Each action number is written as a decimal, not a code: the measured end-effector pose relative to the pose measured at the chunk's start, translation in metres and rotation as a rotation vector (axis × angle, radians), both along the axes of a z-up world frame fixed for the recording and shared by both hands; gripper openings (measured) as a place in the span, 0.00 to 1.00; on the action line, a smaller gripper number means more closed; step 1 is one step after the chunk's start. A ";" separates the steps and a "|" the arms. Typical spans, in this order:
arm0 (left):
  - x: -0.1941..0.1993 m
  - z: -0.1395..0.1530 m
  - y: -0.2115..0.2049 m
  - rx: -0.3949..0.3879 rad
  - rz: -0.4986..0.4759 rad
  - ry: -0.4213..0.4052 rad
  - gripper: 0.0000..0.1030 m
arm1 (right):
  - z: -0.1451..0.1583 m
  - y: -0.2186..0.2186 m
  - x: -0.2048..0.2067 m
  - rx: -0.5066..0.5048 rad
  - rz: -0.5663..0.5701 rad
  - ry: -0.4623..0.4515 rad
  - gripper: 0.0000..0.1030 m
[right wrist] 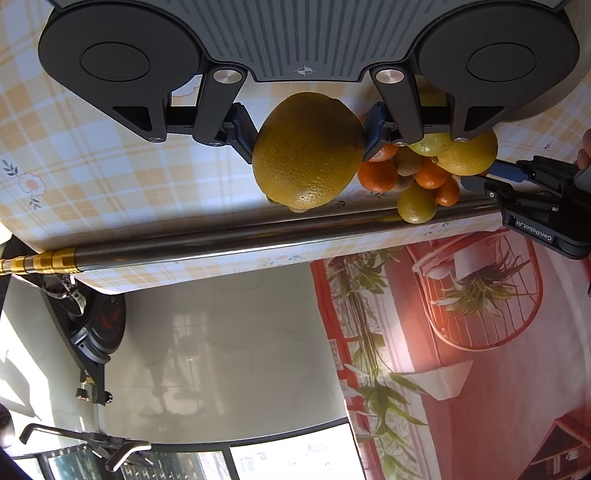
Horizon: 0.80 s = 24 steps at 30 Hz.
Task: Organize fruits
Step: 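Carry the mandarin into the white plate with the left gripper while the right brings the grapefruit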
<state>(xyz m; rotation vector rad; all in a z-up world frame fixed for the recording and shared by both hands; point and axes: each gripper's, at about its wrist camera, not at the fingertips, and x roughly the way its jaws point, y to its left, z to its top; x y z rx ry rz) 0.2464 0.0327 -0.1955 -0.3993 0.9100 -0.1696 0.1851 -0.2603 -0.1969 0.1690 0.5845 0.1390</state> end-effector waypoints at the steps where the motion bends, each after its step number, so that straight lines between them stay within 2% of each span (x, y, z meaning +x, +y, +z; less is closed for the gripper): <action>1: -0.006 0.005 0.002 0.004 -0.007 -0.016 0.35 | 0.000 0.000 0.000 0.000 0.000 0.001 0.52; 6: -0.042 0.021 0.013 0.039 -0.049 -0.076 0.35 | 0.000 0.000 0.000 0.000 0.002 0.004 0.52; 13: -0.092 0.024 0.021 0.074 -0.107 -0.108 0.35 | 0.001 0.002 -0.002 -0.024 -0.023 0.015 0.52; 17: -0.111 0.022 0.023 0.085 -0.141 -0.122 0.35 | 0.004 0.003 -0.015 0.022 -0.035 0.058 0.52; 21: -0.119 0.015 0.026 0.078 -0.154 -0.119 0.35 | 0.019 0.022 -0.039 0.015 0.005 0.048 0.52; 24: -0.125 0.011 0.025 0.109 -0.163 -0.129 0.35 | 0.030 0.040 -0.052 0.014 0.057 0.054 0.52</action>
